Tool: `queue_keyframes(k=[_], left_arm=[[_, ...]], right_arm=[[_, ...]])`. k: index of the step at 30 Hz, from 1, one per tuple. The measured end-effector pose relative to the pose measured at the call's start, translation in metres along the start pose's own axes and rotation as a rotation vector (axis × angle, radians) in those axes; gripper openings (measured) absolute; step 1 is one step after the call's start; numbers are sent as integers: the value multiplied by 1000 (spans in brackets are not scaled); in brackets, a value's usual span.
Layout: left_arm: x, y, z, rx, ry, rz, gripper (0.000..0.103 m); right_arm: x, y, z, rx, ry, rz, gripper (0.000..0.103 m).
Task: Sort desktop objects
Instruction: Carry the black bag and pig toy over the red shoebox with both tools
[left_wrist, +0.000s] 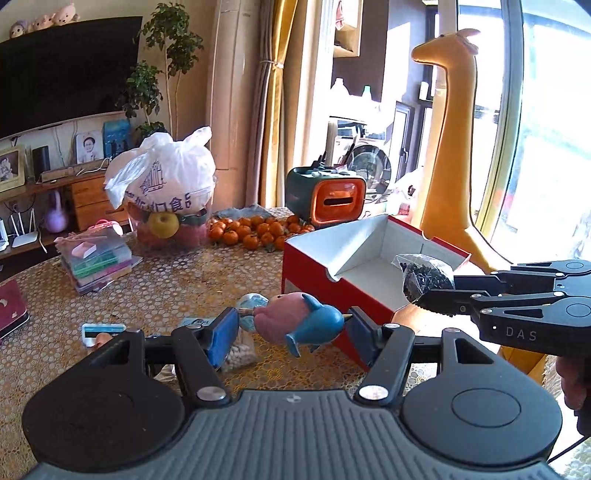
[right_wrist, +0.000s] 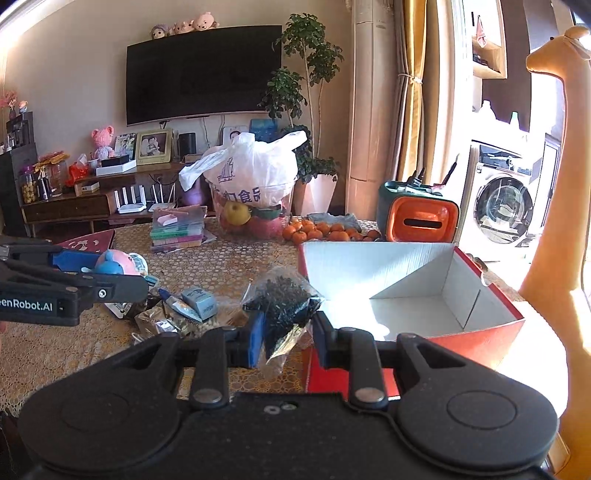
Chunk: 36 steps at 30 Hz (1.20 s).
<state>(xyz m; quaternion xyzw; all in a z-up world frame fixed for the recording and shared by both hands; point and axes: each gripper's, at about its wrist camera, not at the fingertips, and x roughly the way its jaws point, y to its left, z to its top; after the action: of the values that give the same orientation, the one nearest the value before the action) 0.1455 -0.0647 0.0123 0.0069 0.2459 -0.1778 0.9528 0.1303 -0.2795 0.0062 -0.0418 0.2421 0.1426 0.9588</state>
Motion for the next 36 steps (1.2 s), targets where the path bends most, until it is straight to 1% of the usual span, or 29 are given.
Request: queue_keyframes(k=[6,14,22,27,36], left_arm=[[15,-24,17,35,-9,-47,64],[43,-51,34,82,-7,-103,64],[81,-76,45,125,19,-149,64],[112,-87,50,155,44,-162,64],[172,-100,55,199,125,-165,64]], right_arm=[[-4,-25,4,-4,-20,-49,27],[3,-60,9,14,-13,-82,27],[20,-93,15,17,21,-92,27],[41,-116,19,21,60,-103,27],[83,-147,18,19,144,-133,27]])
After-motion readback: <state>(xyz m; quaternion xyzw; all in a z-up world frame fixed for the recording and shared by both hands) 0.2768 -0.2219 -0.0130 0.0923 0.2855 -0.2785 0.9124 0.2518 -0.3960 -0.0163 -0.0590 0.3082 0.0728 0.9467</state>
